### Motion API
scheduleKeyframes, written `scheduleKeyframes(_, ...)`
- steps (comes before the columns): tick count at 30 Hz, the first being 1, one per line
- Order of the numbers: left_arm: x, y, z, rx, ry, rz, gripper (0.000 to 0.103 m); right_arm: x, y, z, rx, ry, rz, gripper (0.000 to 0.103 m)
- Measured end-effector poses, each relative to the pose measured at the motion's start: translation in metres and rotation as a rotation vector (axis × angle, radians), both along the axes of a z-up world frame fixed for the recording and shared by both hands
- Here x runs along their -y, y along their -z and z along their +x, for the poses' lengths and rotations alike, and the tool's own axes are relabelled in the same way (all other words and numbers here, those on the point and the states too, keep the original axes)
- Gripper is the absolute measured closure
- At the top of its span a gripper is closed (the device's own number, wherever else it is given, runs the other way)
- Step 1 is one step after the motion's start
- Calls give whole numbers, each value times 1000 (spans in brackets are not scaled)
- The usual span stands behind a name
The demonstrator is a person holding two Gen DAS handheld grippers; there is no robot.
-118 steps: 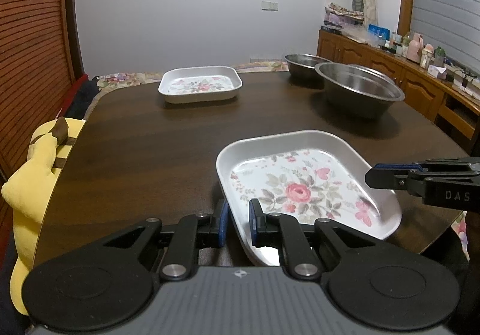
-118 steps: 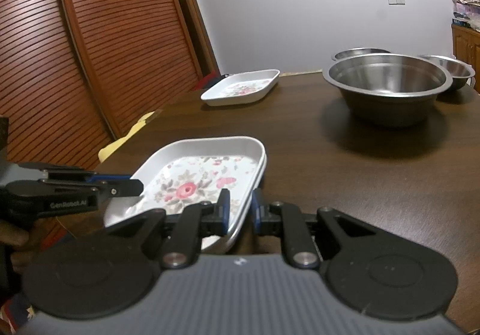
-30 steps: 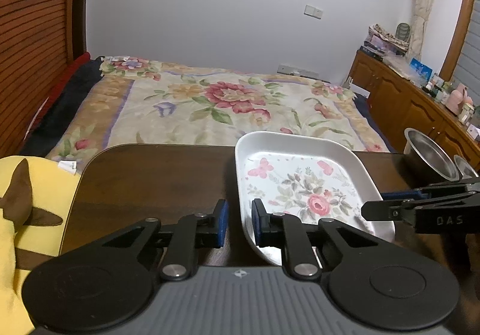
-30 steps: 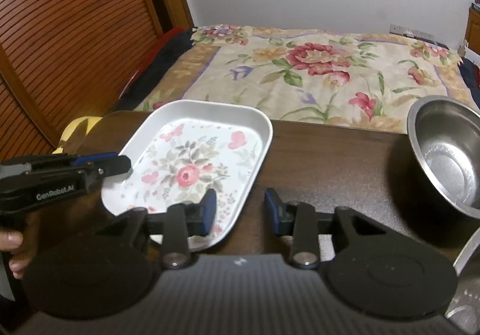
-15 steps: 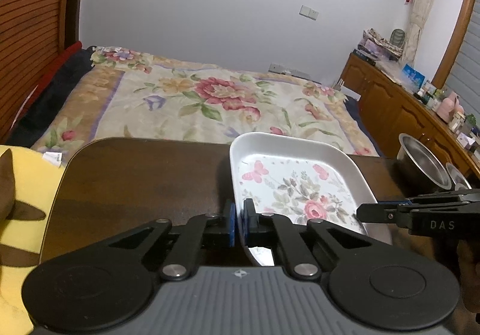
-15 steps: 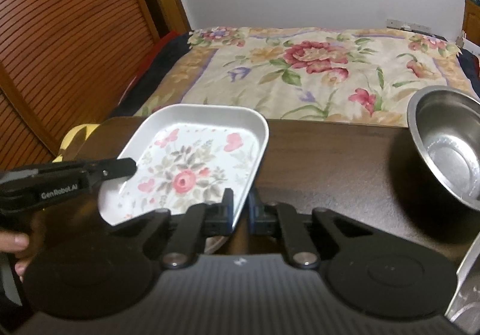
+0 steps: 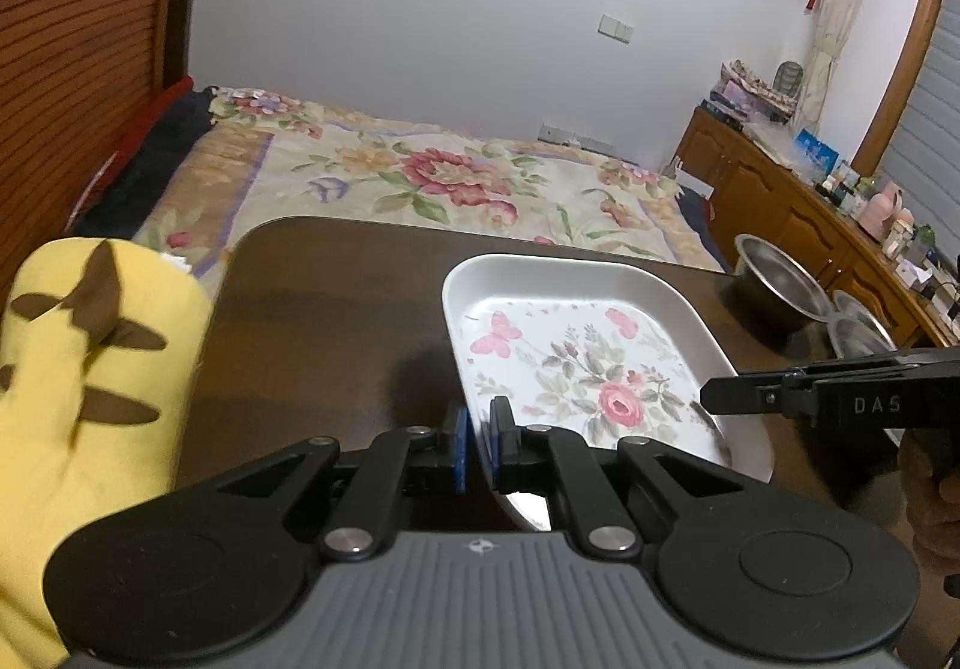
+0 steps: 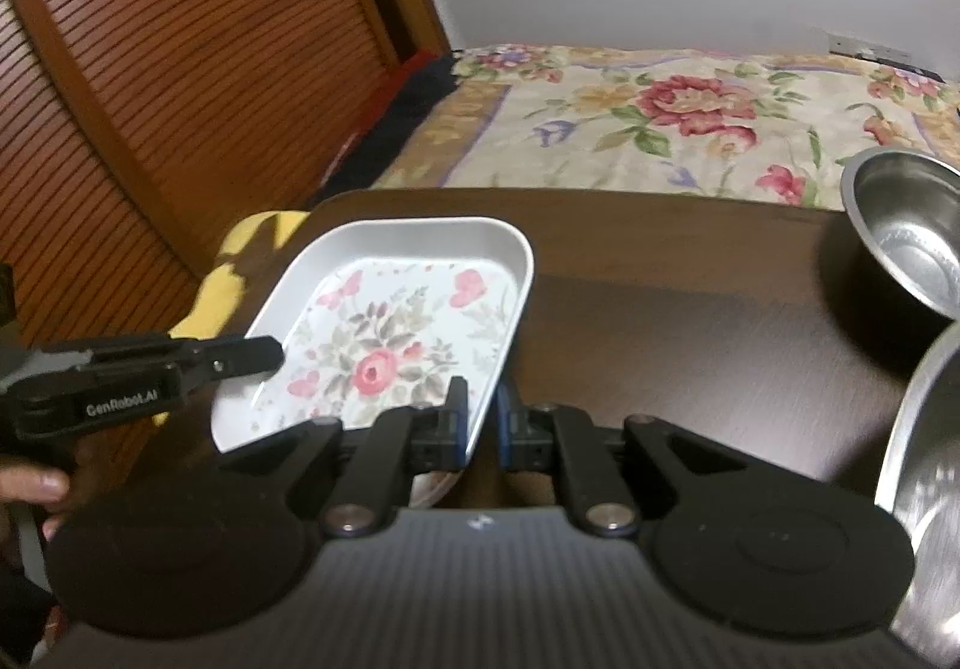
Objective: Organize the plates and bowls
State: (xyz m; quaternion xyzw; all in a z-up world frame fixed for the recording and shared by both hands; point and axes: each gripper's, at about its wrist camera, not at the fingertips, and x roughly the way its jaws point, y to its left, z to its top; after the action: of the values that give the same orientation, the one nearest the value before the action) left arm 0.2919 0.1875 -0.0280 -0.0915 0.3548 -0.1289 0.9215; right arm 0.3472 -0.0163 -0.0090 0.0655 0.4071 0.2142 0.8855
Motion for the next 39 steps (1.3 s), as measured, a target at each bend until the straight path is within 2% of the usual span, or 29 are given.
scheduleKeyframes(8, -9, -19, -49, 33, -18, -2, 95, -8, -12, -38, 17, -32, 17, 92)
scheduleKeyframes(22, 4, -47, -110, 86, -4, 12, 95, 4, -36, -91, 87, -37, 46, 92)
scheduleKeyframes(39, 24, -53, -142, 95, 56, -13, 95, 29, -39, -130, 137, -25, 62, 92)
